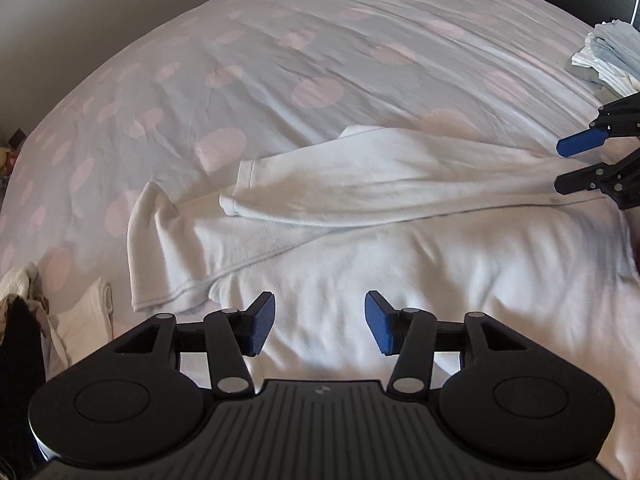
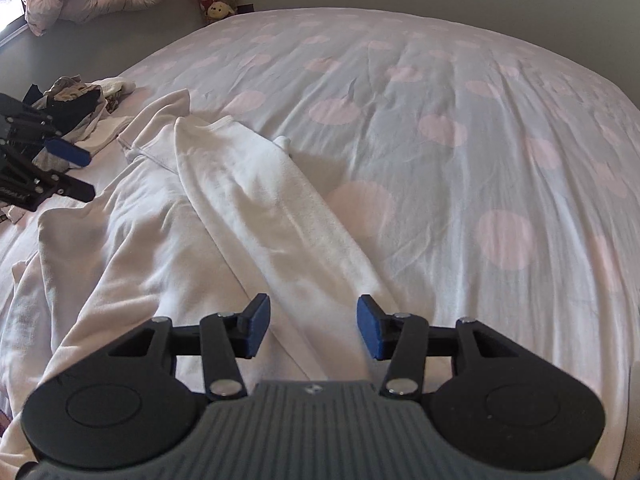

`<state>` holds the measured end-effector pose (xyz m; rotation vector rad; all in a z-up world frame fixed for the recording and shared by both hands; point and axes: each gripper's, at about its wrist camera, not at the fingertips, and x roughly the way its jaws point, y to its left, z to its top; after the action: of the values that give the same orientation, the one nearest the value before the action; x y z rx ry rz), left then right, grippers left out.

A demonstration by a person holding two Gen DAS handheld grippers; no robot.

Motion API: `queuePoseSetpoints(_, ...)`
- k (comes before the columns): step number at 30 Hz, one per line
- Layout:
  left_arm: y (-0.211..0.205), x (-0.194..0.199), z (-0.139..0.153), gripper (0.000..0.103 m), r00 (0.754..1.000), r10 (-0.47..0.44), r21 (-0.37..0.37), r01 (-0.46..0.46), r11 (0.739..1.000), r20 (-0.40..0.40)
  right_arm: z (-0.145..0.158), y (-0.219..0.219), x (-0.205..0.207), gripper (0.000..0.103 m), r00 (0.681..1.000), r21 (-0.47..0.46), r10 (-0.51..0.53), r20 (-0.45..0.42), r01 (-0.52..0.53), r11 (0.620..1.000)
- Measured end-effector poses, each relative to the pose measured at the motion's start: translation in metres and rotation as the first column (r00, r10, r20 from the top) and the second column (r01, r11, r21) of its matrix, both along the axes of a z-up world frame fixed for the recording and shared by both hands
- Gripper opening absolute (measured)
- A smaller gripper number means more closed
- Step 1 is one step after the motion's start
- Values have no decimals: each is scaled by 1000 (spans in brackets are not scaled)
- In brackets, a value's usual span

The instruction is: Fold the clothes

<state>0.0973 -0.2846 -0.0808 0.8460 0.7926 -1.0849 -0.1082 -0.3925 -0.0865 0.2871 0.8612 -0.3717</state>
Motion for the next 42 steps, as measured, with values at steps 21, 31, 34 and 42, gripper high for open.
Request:
queuePoseSetpoints(21,-38,65,-29,9,985,171,-61,-172,983,-20,3,-31,6,10,995,-19,-76,65,78,997)
queuePoseSetpoints(31,27,80,64,6,903,376,-187,-340,922,210,82,-84,-92,10,918,-261,-361,167,394,881)
queuePoseSetpoints(34,60,95,100,6,841,470,-242,-414,878,267,104,-97,-111,10,895,-317,-397,205,445,838)
queuePoseSetpoints(42,141,106,204,6,647,673,-424,-529,735,359,184,-120,-123,9,823,-429,-399,404,555,713)
